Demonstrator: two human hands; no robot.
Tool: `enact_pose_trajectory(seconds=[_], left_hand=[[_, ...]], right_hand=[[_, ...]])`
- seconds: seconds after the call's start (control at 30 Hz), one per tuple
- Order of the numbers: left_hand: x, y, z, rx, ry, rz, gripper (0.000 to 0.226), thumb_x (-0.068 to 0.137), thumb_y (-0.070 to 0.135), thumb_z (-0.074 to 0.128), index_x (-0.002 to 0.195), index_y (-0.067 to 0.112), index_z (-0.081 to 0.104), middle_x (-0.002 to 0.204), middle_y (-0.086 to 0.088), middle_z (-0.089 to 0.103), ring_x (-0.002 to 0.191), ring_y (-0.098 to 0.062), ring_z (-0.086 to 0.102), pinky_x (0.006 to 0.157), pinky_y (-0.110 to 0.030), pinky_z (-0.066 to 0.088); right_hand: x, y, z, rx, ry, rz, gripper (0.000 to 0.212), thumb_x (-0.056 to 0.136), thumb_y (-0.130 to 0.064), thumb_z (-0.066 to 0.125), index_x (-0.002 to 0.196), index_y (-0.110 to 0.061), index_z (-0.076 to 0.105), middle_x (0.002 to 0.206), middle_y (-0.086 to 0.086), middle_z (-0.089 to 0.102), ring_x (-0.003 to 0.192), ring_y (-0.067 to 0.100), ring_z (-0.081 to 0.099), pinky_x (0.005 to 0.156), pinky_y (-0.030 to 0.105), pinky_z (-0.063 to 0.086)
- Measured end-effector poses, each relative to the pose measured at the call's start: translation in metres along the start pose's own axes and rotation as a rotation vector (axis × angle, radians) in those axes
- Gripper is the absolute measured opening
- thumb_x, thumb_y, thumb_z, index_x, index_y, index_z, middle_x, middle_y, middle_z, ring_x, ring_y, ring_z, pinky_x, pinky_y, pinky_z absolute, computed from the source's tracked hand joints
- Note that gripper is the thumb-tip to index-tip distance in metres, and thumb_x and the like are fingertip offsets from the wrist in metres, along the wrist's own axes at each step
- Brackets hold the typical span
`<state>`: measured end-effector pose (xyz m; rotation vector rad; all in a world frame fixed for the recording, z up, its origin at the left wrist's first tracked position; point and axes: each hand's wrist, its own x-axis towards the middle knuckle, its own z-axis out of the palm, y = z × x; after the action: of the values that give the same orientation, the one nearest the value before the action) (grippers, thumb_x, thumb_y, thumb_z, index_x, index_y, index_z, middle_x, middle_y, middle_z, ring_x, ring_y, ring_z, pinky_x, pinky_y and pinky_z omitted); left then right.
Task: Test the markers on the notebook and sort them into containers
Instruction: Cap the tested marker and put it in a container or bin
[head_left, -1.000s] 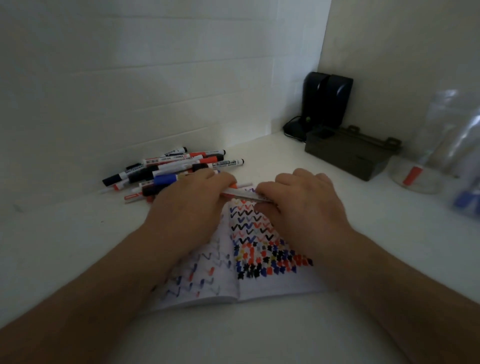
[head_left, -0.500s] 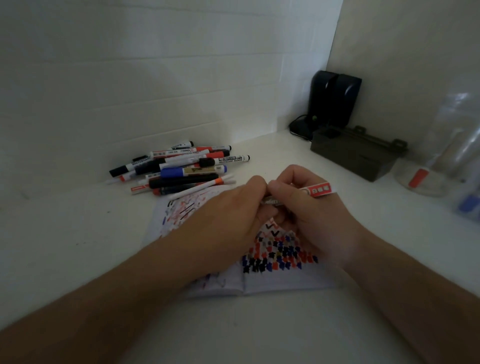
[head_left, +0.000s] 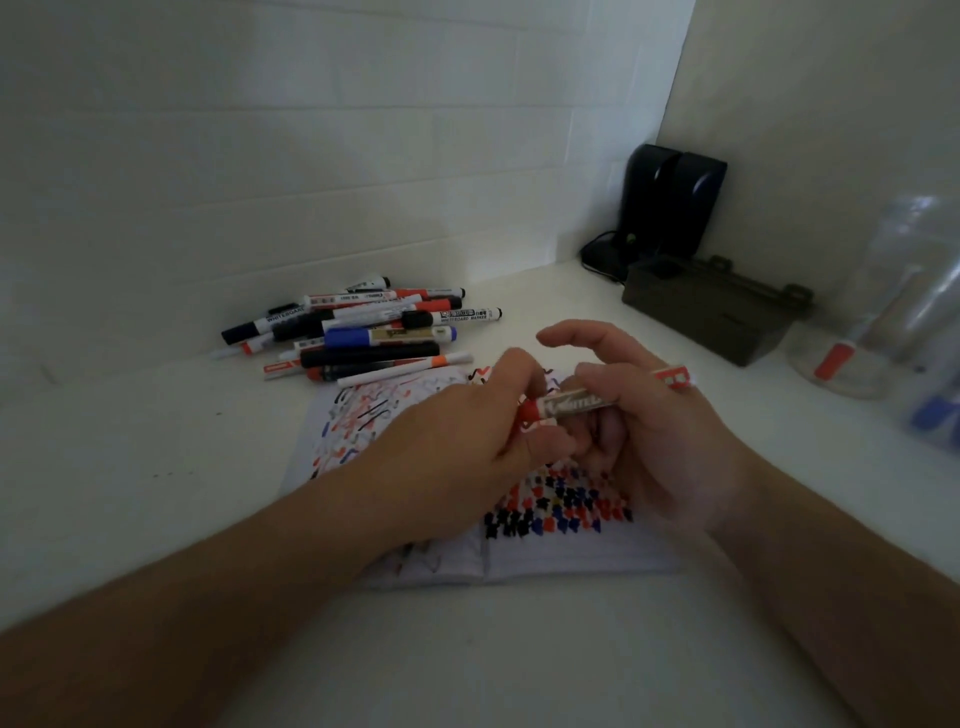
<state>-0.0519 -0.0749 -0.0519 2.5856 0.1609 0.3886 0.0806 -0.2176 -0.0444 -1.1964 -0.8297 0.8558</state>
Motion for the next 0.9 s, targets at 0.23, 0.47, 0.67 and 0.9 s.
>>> enact_pose_trajectory(seconds=[0.23, 0.47, 0.67, 0.9], left_hand=[[-0.002, -0.001, -0.002, 0.261, -0.177, 0.015, 0.013, 0.099, 0.051, 0.052, 0.109, 0.051, 0.059, 0.075, 0.019, 0.058, 0.068, 0.002, 0.052, 0.058, -0.023, 0.037], [-0.002, -0.001, 0.005, 0.308, -0.127, 0.092, 0.030, 0.094, 0.059, 0.050, 0.120, 0.071, 0.054, 0.075, 0.037, 0.041, 0.081, 0.004, 0.044, 0.061, -0.014, 0.027], [0.001, -0.002, 0.007, 0.309, -0.116, 0.081, 0.029, 0.092, 0.062, 0.048, 0.119, 0.071, 0.056, 0.107, 0.034, 0.063, 0.087, 0.007, 0.048, 0.068, -0.023, 0.037], [-0.001, -0.001, 0.008, 0.332, -0.130, 0.082, 0.033, 0.093, 0.060, 0.043, 0.122, 0.074, 0.051, 0.092, 0.028, 0.055, 0.086, 0.004, 0.051, 0.061, -0.021, 0.032]], right_hand=[[-0.025, -0.036, -0.039, -0.253, -0.042, 0.141, 0.022, 0.068, -0.021, 0.082, 0.074, -0.009, 0.065, 0.059, 0.013, 0.056, 0.050, 0.019, 0.049, 0.045, 0.023, 0.040], [-0.053, 0.002, -0.028, -0.384, 0.033, 0.063, 0.028, 0.078, 0.023, 0.069, 0.070, 0.006, 0.049, 0.050, -0.005, 0.055, 0.043, 0.002, 0.049, 0.043, 0.013, 0.037], [-0.053, 0.010, -0.027, -0.578, 0.214, 0.001, 0.026, 0.079, 0.003, 0.073, 0.065, 0.006, 0.051, 0.054, 0.014, 0.058, 0.047, 0.018, 0.051, 0.044, 0.028, 0.040], [-0.051, 0.011, -0.023, -0.598, 0.254, 0.048, 0.027, 0.078, 0.002, 0.073, 0.067, 0.007, 0.049, 0.060, 0.030, 0.058, 0.046, 0.025, 0.052, 0.044, 0.032, 0.043]])
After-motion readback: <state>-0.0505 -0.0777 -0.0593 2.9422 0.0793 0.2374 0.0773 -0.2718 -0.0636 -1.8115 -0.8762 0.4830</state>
